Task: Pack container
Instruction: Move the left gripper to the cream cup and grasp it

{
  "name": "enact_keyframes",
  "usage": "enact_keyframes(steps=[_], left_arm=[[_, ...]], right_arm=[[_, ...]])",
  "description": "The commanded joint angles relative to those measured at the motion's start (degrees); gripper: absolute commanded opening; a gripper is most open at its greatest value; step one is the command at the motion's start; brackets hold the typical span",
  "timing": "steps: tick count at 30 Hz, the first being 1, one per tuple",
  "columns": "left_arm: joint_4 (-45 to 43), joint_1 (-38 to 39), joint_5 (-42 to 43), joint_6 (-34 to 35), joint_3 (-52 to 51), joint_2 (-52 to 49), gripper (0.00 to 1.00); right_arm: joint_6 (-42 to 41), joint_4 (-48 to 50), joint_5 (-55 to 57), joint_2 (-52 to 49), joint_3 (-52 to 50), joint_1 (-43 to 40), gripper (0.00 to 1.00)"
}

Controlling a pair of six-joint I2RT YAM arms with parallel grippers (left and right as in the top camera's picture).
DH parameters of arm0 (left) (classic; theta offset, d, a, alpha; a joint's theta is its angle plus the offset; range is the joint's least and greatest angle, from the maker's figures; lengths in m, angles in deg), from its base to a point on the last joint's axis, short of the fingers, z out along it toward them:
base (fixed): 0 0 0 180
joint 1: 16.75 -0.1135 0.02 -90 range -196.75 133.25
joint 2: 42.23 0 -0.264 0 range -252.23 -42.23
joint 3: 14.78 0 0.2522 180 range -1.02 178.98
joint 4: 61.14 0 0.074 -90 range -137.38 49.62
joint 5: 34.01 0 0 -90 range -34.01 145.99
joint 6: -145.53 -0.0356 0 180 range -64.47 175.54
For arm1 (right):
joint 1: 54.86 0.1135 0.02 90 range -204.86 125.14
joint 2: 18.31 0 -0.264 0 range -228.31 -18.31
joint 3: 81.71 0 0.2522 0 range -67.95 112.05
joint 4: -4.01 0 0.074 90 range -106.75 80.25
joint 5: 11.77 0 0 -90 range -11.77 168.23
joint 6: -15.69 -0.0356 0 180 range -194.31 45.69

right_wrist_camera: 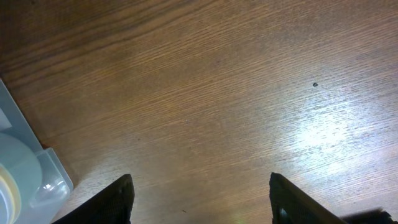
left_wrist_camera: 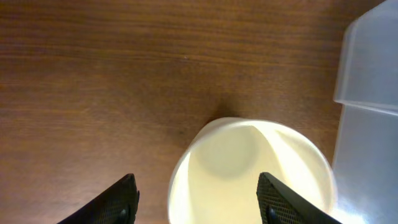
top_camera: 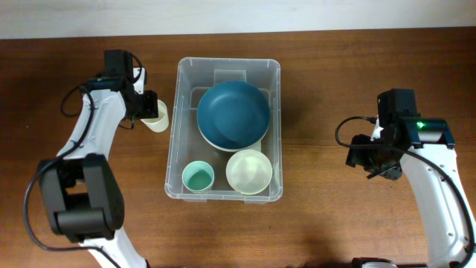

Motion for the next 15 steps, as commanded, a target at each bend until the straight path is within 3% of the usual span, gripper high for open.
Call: enact_keyframes(steps=[1,5,8,14,15], left_arm=[[-1.20,-0.17,1.68,-1.01,0.37,-3.30,0.60],[-1.53,-0.44,1.70,-1.03,0.37,-4.17,0.45],[-1.62,-0.39,1.70,-1.03,0.37,-4.17,0.42],[-0.87,-0.39,1.70,-1.03,0.37,-4.17,0.01],[-0.74,-0.39,1.70,-1.01,0.37,-4.17,0.01]], right_arm=[[0.37,0.07,0.68,0.44,0.07,-0.26,0.65],[0.37,0.07,0.68,0.44,0.07,-0.26,0.65],[0.37,0.04,0.68,0.44,0.07,-0.26,0.65],[0.37,0.02,0.68,0.44,0.07,-0.26,0.65],[0.37,0.02,0.68,0.44,0.07,-0.26,0.65]])
